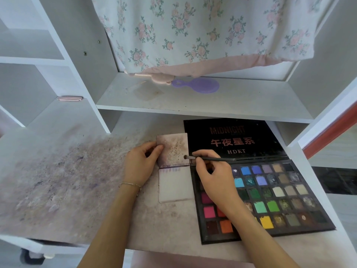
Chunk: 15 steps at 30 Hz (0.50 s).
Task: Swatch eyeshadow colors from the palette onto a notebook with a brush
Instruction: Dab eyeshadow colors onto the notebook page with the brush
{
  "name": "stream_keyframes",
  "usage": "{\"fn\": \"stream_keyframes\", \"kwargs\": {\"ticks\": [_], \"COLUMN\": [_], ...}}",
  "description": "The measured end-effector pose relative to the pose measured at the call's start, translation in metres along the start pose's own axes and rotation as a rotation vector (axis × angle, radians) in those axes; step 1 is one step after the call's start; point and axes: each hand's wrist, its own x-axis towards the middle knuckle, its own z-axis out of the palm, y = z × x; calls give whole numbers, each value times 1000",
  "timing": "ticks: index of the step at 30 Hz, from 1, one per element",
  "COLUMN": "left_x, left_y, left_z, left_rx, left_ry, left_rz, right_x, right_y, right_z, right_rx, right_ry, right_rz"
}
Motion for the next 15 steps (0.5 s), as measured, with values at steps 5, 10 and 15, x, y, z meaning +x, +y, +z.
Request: {"fn": "stream_keyframes", "kwargs": {"ticks": [5,10,15], "left_x": [0,1,2], "left_y": [-1,-1,-1], "left_z": [-1,0,2], "left_rx": [-17,2,69], "left_ry": [4,8,29], "left_rz": [-15,-17,-21], "right_x": [-2,-10,-21], "right_y": [2,8,15], "right_z": [-14,-46,-79], "right_rx": [52,39,-51], "right_ry": [70,167,272], "right_rz": [8,24,82]}}
